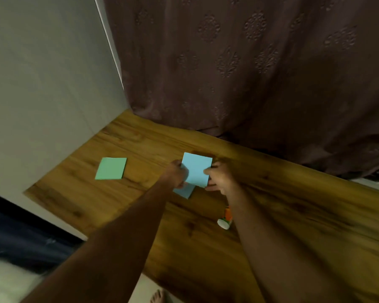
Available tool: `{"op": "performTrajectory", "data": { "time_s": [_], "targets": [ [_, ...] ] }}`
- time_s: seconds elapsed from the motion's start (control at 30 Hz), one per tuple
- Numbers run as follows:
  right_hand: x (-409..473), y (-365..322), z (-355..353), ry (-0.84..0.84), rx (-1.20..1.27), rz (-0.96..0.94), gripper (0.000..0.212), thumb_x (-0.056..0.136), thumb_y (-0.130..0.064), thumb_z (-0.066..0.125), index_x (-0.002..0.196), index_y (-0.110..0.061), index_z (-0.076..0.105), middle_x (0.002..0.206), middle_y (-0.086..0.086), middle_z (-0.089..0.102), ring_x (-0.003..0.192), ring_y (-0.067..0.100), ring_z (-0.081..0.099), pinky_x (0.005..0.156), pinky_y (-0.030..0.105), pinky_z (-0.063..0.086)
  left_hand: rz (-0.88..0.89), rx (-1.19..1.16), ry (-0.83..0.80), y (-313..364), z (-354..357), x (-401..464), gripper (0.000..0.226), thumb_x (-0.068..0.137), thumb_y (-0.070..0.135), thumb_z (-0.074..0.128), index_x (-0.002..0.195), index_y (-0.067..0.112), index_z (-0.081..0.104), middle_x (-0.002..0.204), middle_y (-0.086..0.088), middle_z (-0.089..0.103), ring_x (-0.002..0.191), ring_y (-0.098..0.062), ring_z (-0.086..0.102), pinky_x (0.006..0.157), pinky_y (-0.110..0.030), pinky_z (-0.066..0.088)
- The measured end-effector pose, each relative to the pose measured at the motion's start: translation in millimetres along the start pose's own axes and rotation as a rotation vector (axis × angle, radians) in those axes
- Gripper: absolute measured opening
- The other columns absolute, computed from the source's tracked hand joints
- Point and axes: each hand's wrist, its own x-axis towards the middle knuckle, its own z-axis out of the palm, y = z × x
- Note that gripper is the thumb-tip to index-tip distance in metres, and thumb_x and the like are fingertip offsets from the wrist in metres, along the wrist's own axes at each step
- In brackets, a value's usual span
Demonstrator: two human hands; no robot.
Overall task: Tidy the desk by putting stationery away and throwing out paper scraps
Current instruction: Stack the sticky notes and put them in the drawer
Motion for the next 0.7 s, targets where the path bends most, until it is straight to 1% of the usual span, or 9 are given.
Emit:
{"op": "performTrajectory", "data": {
  "time_s": [0.07, 0.1, 0.2, 0.3, 0.37, 0.43, 0.53, 0.6, 0.7],
  "targets": [
    [5.9, 5.2, 20.7, 0.046, -0.008, 0.013, 0.039, 0.094, -0.009, 0.059, 0.130, -0.009, 0.047, 0.126, 0.017, 0.059, 0.106, 0.035, 0.063, 0.064, 0.040, 0.057, 0.086, 0.131, -0.014, -13.0, -18.5, 12.5, 0.033, 0.095, 0.013, 0.050, 0.128, 0.010, 0.053, 0.111, -0.016, 0.059, 0.088, -0.031, 0.064, 0.068, -0.041, 0.055],
    [8.3, 8.2, 28.0, 0.072, -0.021, 0.015, 0.038, 0.093, -0.009, 0.060, 0.129, -0.009, 0.049, 0.127, 0.017, 0.058, 0.107, 0.035, 0.063, 0.062, 0.039, 0.057, 0.140, 0.207, -0.021, -17.4, -24.3, 16.9, 0.033, 0.094, 0.014, 0.052, 0.127, 0.008, 0.054, 0.114, -0.017, 0.060, 0.095, -0.032, 0.063, 0.074, -0.042, 0.054],
    [17.1, 16.6, 47.9, 0.156, -0.071, 0.032, 0.035, 0.093, -0.011, 0.062, 0.126, -0.007, 0.052, 0.129, 0.018, 0.055, 0.110, 0.037, 0.060, 0.056, 0.036, 0.057, 0.206, 0.395, -0.022, -27.5, -36.1, 29.4, 0.034, 0.095, 0.019, 0.054, 0.128, 0.010, 0.054, 0.116, -0.014, 0.060, 0.100, -0.026, 0.058, 0.078, -0.036, 0.048],
    [25.4, 25.6, 58.0, 0.218, -0.160, 0.066, 0.034, 0.093, -0.012, 0.061, 0.125, -0.005, 0.053, 0.126, 0.021, 0.057, 0.104, 0.037, 0.063, 0.067, 0.042, 0.061, 0.232, 0.560, -0.006, -36.0, -36.8, 39.6, 0.034, 0.096, 0.024, 0.053, 0.126, 0.009, 0.056, 0.115, -0.013, 0.063, 0.104, -0.027, 0.060, 0.080, -0.033, 0.048],
    [27.9, 30.6, 62.5, 0.257, -0.211, 0.081, 0.035, 0.092, -0.014, 0.062, 0.125, -0.005, 0.054, 0.121, 0.020, 0.060, 0.098, 0.035, 0.066, 0.069, 0.043, 0.061, 0.232, 0.628, -0.034, -42.6, -36.3, 44.1, 0.036, 0.096, 0.023, 0.052, 0.128, 0.007, 0.056, 0.121, -0.013, 0.062, 0.108, -0.027, 0.060, 0.085, -0.034, 0.050],
    [30.5, 35.8, 66.8, 0.304, -0.276, 0.090, 0.032, 0.092, -0.017, 0.063, 0.122, -0.005, 0.057, 0.115, 0.019, 0.063, 0.093, 0.033, 0.067, 0.070, 0.045, 0.062, 0.226, 0.687, -0.042, -48.8, -34.8, 46.1, 0.036, 0.098, 0.024, 0.050, 0.128, 0.003, 0.055, 0.124, -0.013, 0.061, 0.112, -0.026, 0.059, 0.087, -0.031, 0.048],
    [38.2, 42.5, 72.4, 0.375, -0.309, 0.093, 0.026, 0.090, -0.022, 0.064, 0.111, -0.007, 0.060, 0.110, 0.015, 0.066, 0.093, 0.032, 0.067, 0.075, 0.048, 0.060, 0.239, 0.694, -0.038, -57.4, -32.8, 48.9, 0.041, 0.098, 0.028, 0.051, 0.132, 0.004, 0.050, 0.131, -0.013, 0.057, 0.118, -0.026, 0.056, 0.091, -0.033, 0.046],
    [45.1, 46.0, 72.8, 0.368, -0.288, 0.111, 0.021, 0.087, -0.021, 0.063, 0.105, -0.011, 0.060, 0.112, 0.014, 0.065, 0.097, 0.032, 0.065, 0.079, 0.049, 0.059, 0.205, 0.644, -0.059, -59.5, -32.9, 52.1, 0.043, 0.096, 0.028, 0.054, 0.132, 0.005, 0.051, 0.131, -0.013, 0.056, 0.118, -0.027, 0.055, 0.093, -0.035, 0.047],
    [41.2, 41.4, 76.6, 0.326, -0.149, 0.180, 0.035, 0.090, -0.017, 0.064, 0.123, -0.010, 0.055, 0.122, 0.015, 0.060, 0.109, 0.033, 0.060, 0.080, 0.044, 0.057, 0.091, 0.396, -0.144, -56.7, -38.9, 58.6, 0.041, 0.093, 0.024, 0.059, 0.129, 0.004, 0.055, 0.127, -0.015, 0.058, 0.113, -0.030, 0.057, 0.091, -0.039, 0.052]
  ]
}}
